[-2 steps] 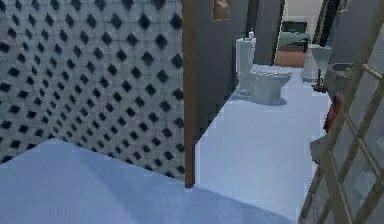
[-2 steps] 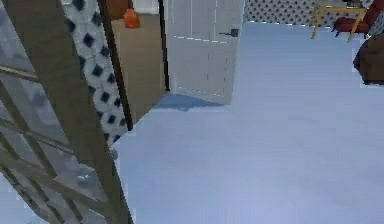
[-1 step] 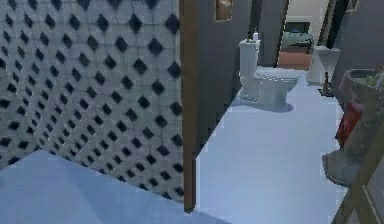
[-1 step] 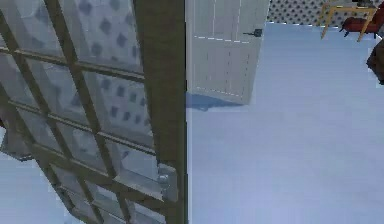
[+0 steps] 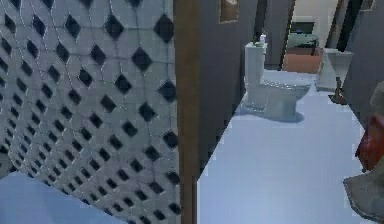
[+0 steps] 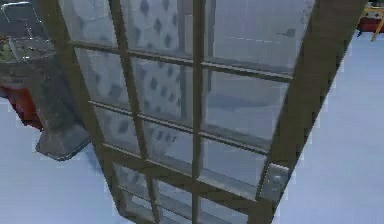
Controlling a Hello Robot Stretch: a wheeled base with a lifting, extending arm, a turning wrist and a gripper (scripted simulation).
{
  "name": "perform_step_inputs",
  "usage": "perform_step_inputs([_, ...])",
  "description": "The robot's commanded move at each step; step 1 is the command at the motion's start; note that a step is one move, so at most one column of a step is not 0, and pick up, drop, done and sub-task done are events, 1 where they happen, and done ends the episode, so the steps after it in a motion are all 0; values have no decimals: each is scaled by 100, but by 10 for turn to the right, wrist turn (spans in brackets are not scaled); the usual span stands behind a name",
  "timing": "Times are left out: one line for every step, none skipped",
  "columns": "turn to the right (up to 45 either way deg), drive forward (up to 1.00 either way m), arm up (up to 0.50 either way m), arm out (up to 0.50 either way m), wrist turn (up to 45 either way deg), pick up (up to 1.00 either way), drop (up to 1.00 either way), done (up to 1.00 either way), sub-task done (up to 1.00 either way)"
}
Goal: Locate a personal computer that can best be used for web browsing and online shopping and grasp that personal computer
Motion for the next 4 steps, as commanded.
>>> perform_step_inputs([300,0,0,0,0,0,0,0,0])
perform_step_inputs([0,100,0,0,0,0,0,0,0])
perform_step_inputs([0,100,0,0,0,0,0,0,0])
perform_step_inputs([60,0,0,0,0,0,0,0,0])
